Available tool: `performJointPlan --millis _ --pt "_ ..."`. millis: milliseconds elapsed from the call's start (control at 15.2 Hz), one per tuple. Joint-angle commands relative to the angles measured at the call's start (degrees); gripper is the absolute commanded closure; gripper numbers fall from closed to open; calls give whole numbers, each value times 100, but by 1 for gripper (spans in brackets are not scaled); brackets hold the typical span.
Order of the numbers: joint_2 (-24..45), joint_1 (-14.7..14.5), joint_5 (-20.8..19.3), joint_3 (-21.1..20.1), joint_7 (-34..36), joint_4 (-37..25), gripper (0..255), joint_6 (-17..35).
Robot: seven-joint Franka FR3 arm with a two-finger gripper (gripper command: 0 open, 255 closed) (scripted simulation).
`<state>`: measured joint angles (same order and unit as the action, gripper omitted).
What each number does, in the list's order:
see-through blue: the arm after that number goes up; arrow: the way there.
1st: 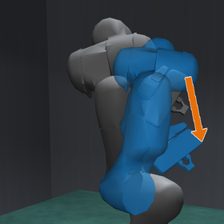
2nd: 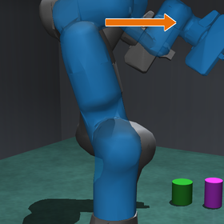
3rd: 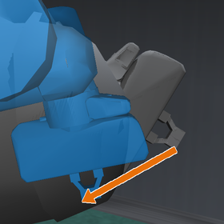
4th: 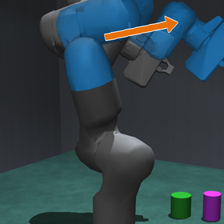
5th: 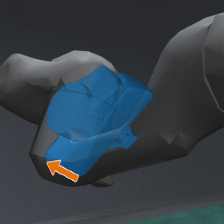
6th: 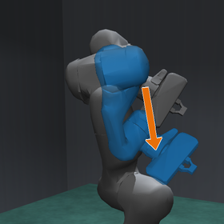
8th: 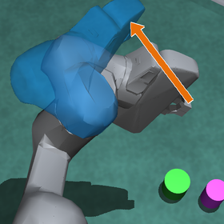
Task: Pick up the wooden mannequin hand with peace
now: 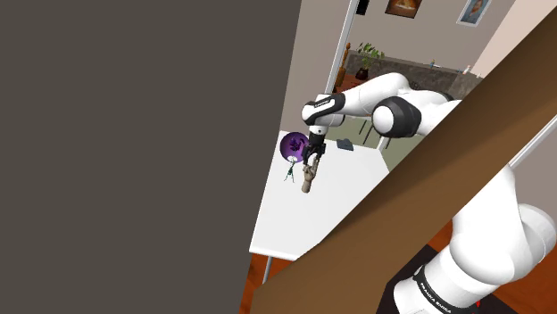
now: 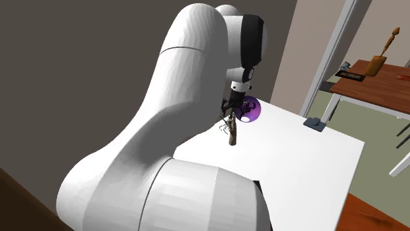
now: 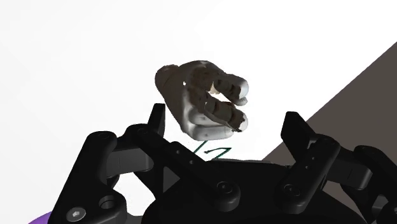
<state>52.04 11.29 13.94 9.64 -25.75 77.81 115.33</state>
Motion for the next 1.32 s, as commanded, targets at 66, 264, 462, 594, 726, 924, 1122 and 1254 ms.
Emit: performJointPlan --millis 66,264,462,594,726,924,1122,1254 --pt "353 60 11 -28 -13 -387 0 -42" --pt "528 75 29 -47 -24 -459 0 62" --pt "684 87 43 -63 -33 -531 0 146" --pt "646 76 45 -63 -33 -467 255 173" --pt "651 78 45 -64 -35 -471 255 174" --pt "651 79 45 -63 -35 -472 255 172" --pt "654 77 45 -64 -33 -475 255 173" --pt "623 82 38 -57 -30 -503 255 113"
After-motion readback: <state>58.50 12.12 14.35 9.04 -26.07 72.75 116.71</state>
